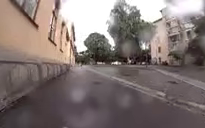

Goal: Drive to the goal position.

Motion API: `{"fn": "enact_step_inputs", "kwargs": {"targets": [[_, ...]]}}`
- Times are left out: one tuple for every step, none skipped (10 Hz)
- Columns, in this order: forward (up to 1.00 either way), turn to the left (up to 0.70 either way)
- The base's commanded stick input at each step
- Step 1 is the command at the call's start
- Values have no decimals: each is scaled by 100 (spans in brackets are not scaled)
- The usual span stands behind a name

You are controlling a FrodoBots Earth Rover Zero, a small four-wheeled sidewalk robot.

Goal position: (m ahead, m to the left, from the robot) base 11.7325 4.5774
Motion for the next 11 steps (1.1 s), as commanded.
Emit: {"fn": "enact_step_inputs", "kwargs": {"targets": [[85, 0], [85, 0], [85, 0], [85, 13], [85, 34], [85, 34], [85, 34], [85, 34], [85, 34], [85, 34], [85, 34]]}}
